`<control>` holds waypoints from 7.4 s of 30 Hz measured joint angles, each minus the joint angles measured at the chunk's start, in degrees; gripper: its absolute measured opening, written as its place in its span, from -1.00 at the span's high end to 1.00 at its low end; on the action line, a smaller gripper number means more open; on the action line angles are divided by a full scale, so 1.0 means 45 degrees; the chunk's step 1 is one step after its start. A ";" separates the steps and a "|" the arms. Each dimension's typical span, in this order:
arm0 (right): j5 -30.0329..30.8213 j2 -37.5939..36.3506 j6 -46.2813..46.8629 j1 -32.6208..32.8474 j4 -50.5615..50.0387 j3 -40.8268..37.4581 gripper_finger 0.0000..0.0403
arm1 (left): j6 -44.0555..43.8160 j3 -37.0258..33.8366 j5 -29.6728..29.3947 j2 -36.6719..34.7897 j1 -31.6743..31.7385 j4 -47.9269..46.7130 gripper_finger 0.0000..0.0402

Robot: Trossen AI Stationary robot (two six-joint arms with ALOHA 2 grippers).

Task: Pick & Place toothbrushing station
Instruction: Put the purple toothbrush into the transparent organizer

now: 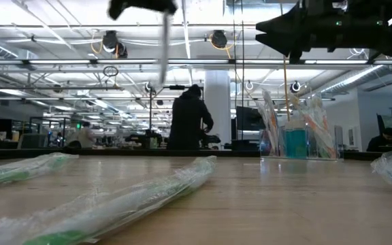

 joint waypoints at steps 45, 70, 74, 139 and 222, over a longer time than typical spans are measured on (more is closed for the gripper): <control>-0.5350 0.6552 0.2477 -0.0185 0.1757 0.3288 0.09 | 0.4660 0.0010 0.6485 0.2301 0.2726 0.4246 0.91; -0.4892 0.6543 0.2150 -0.0069 0.2294 0.3288 0.09 | 0.4654 -0.0001 0.3162 0.1809 0.1917 0.4012 0.82; -0.4665 0.6552 0.1908 0.0090 0.2276 0.3288 0.02 | 0.4876 -0.0005 0.3183 0.2024 0.1746 0.4560 0.88; -0.4608 0.6562 0.1880 -0.0461 0.1485 0.3269 0.88 | 0.5089 0.0015 0.3695 0.2947 0.2714 0.4539 0.57; 0.6620 0.3696 0.4245 -0.4488 -0.6154 0.2130 0.79 | 0.3777 -0.0005 0.2389 0.0106 0.2727 -0.2052 -0.05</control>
